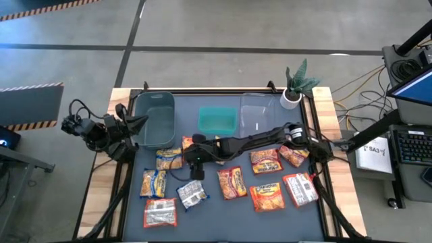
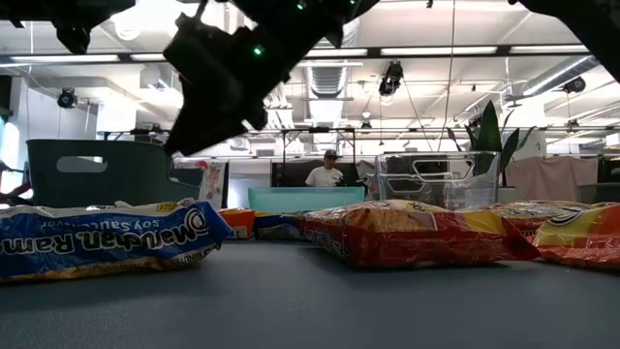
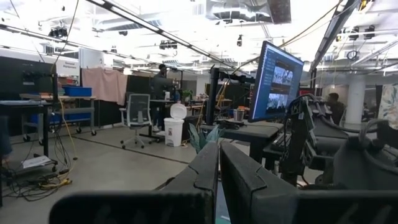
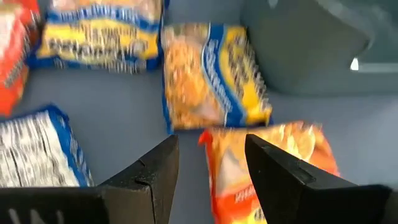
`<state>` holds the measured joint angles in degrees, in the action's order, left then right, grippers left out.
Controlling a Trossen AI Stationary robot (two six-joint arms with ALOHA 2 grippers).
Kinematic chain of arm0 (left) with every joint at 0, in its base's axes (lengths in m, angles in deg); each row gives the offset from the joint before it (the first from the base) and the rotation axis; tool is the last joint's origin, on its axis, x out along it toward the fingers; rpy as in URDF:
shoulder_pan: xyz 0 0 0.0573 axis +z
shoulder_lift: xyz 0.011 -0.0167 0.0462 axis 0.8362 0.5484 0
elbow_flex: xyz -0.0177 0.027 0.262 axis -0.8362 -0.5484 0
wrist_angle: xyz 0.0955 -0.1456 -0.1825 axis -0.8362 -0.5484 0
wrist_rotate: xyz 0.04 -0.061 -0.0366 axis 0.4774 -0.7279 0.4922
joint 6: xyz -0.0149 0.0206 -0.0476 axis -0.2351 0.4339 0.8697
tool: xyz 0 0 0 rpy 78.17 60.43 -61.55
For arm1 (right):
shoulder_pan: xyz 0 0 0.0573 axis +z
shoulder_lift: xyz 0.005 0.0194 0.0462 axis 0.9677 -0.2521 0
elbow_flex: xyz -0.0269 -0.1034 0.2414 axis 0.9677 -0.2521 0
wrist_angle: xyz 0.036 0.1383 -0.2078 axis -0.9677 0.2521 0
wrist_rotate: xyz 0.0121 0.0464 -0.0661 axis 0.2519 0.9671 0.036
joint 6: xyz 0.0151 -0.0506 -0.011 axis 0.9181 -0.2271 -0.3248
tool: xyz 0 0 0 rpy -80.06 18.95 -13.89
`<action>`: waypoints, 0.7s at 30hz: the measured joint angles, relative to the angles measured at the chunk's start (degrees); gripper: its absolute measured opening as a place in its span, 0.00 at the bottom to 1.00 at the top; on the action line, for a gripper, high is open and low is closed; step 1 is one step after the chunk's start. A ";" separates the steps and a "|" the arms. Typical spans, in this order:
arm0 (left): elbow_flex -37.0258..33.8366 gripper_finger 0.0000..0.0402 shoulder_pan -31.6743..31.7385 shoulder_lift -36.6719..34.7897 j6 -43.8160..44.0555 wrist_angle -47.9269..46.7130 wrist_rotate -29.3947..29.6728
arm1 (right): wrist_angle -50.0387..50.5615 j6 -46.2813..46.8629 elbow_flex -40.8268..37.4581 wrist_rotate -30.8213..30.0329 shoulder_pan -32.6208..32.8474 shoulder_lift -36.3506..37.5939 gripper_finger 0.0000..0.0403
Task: Sort Maruchan noodles
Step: Put the orange noodle pack into the transparent bin
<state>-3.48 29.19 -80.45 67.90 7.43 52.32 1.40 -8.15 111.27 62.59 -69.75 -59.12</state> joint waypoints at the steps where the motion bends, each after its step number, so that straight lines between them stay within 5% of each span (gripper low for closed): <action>1: 0.00 0.00 0.00 0.00 -0.03 0.07 0.00 | 0.16 -0.28 1.10 0.30 0.00 -0.50 0.43; 15: 0.00 0.00 0.00 0.00 -0.49 0.07 0.00 | 24.25 -0.70 21.57 1.37 -0.02 -9.58 0.43; 21: -0.02 0.00 0.00 0.00 -0.10 -0.76 0.01 | 35.94 2.27 23.33 1.36 0.36 -9.23 0.43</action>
<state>-3.50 29.19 -80.45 67.80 6.67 52.33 37.34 -5.88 134.60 63.95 -69.38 -68.36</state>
